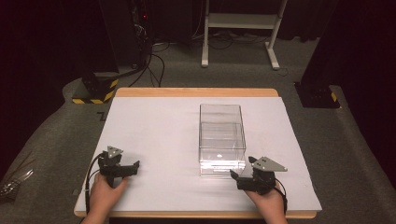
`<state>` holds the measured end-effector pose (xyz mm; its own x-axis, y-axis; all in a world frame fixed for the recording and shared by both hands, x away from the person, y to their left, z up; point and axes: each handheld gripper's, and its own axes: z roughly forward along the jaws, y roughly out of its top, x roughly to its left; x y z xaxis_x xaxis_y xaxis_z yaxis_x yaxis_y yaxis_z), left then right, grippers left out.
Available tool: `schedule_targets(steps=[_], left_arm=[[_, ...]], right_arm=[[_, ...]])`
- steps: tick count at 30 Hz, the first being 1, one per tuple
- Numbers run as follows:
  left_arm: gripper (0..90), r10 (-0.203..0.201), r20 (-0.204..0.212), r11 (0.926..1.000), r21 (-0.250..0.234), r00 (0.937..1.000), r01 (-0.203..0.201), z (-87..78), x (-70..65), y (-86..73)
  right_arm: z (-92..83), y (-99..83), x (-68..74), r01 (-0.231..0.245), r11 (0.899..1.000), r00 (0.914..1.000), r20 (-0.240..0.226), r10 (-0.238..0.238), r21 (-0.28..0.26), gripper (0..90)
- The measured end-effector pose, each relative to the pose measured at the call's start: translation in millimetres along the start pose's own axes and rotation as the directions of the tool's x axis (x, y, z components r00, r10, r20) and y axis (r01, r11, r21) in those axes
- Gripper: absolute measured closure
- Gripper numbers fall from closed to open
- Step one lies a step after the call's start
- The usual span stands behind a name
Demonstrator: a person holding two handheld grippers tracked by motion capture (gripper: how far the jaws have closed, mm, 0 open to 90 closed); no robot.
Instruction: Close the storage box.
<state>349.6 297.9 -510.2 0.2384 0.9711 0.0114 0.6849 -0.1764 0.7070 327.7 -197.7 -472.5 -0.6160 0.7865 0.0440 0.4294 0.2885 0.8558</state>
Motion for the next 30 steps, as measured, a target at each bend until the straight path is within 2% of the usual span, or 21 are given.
schedule_targets(steps=[9,30], left_arm=[[0.6,0.0,0.0,1.0,0.0,1.0,0.0,0.0,0.0,0.0],[0.7,0.0,-0.001,1.0,-0.002,1.0,0.0,0.1,-0.1,0.0]], right_arm=[[10.5,2.5,-4.2,0.008,1.0,0.9997,0.021,-0.008,0.004,10.3],[31.1,12.4,-12.5,-0.013,1.0,0.9974,0.071,0.013,-0.007,9.9]])
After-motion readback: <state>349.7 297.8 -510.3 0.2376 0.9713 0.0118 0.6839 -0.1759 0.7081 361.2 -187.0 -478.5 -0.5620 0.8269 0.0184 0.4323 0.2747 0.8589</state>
